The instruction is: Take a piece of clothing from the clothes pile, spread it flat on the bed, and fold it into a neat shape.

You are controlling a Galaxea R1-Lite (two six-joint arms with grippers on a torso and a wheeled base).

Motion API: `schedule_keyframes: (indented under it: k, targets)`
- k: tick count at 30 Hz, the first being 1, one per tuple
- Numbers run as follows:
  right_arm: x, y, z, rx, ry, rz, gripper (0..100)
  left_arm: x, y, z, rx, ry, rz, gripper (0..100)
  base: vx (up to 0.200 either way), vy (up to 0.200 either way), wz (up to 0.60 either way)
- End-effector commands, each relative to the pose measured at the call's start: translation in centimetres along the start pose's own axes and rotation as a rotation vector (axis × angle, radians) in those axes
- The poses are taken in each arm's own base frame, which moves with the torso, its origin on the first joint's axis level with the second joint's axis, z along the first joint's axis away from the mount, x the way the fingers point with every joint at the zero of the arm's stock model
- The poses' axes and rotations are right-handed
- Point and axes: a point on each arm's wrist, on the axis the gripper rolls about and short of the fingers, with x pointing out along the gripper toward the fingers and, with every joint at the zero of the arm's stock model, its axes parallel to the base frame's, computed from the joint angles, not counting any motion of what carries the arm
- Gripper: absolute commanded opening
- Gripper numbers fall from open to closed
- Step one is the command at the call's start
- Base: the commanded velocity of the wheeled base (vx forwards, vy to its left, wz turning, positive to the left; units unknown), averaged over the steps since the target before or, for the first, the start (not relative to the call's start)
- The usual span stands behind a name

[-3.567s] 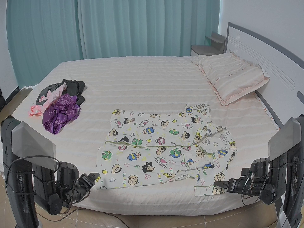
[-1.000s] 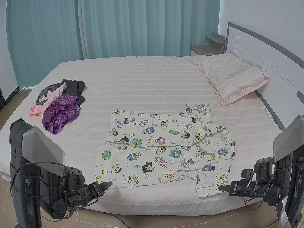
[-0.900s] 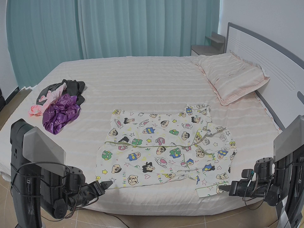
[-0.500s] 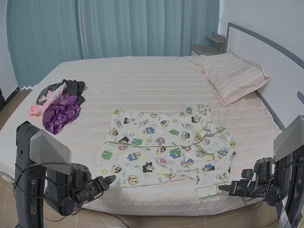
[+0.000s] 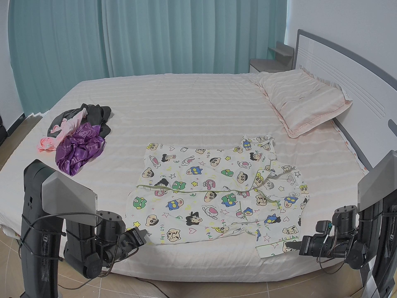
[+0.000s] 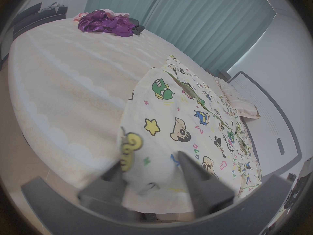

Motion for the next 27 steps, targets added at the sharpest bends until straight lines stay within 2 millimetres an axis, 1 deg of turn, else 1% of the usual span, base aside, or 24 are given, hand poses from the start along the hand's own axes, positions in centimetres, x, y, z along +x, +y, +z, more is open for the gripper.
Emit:
schedule_keyframes:
  k: [1, 5, 9, 12, 14, 15, 19, 24, 25, 27]
  targets:
    - [-0.3, 0.0, -0.2, 0.0, 0.0, -0.001, 0, 0.0, 0.2, 0.1, -0.005, -0.008, 0.015, 0, 0.0, 0.0, 0.0]
    - [-0.3, -0.3, -0.1, 0.014, -0.007, -0.02, 0, -0.2, 0.6, 0.4, -0.021, -0.031, 0.042, 0, 0.0, 0.0, 0.0]
    - [-0.6, -0.8, 0.2, 0.031, -0.023, -0.033, 0, -0.5, 0.8, 0.2, -0.036, -0.041, 0.067, 0, 0.0, 0.0, 0.0]
    - [-0.7, -0.8, 0.3, 0.075, -0.033, -0.032, 0, -1.2, 0.3, 0.8, -0.189, -0.136, 0.102, 0, 0.0, 0.0, 0.0]
    - [-0.7, -0.7, 0.3, 0.073, -0.034, -0.032, 0, -1.3, 0.2, 0.9, -0.201, -0.144, 0.1, 0, 0.0, 0.0, 0.0]
    - [-1.1, -0.6, 0.7, 0.069, -0.062, -0.03, 0, -1.6, 0.3, 1.4, -0.261, -0.173, 0.099, 0, 0.0, 0.0, 0.0]
    - [-1.7, 0.0, 1.3, 0.043, -0.103, -0.013, 0, -2.4, 0.5, 2.3, -0.289, -0.216, 0.072, 0, 0.0, 0.0, 0.0]
    - [-2.0, 0.4, 1.5, 0.046, -0.109, -0.001, 0, -2.6, 0.4, 1.7, -0.283, -0.197, 0.07, 0, 0.0, 0.0, 0.0]
    - [-2.0, 0.2, 1.0, 0.054, -0.066, -0.026, 0, -2.7, 0.7, 1.4, -0.304, -0.188, 0.085, 0, 0.0, 0.0, 0.0]
    - [-2.2, 0.2, 0.9, 0.066, -0.047, -0.033, 0, -3.1, 1.0, 1.1, -0.321, -0.174, 0.097, 0, 0.0, 0.0, 0.0]
